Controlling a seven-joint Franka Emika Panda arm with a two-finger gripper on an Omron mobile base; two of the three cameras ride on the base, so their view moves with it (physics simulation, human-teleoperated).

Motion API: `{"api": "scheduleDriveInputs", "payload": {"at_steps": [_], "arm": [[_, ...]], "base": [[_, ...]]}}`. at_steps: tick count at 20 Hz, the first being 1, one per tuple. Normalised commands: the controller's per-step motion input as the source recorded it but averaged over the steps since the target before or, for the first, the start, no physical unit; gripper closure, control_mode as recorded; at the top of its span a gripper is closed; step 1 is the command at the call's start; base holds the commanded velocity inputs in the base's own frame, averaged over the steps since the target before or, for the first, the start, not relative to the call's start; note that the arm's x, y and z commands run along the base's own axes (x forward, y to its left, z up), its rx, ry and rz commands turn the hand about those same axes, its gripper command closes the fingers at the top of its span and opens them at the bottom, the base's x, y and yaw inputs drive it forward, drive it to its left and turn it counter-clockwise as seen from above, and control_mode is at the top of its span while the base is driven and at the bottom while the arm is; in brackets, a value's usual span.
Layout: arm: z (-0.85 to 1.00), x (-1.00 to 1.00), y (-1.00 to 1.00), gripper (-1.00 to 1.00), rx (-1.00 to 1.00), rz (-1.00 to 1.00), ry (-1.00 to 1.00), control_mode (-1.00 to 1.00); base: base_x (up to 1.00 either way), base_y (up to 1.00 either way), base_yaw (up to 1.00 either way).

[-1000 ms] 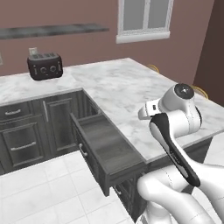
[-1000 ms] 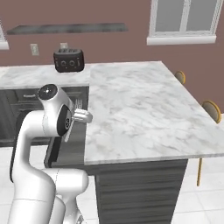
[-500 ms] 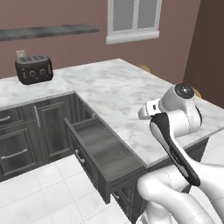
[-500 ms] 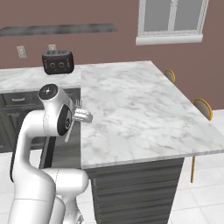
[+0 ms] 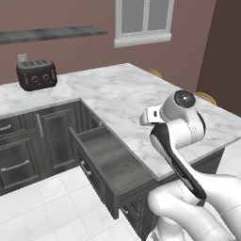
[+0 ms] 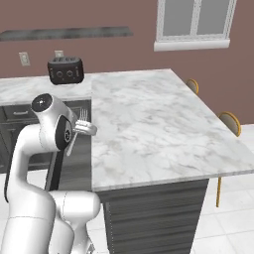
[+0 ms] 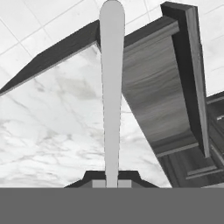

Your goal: Organize the utensils by type. Pick up the wooden spoons from the counter and place them in the open cabinet. Then pick up the metallic utensils from the counter and place them in the open drawer.

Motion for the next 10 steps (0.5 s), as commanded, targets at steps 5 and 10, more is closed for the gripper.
{"api": "scheduleDriveInputs", "payload": {"at_steps": [5,10], "arm": [[0.00,0.04,0.15,1.00,0.00,0.10,0.01,-1.00],[-0.06,0.00,0.31,1.00,0.00,0.25,0.02,-1.00]], "base": [[0.00,0.00,0.00],[0.00,0.00,0.00]]}}
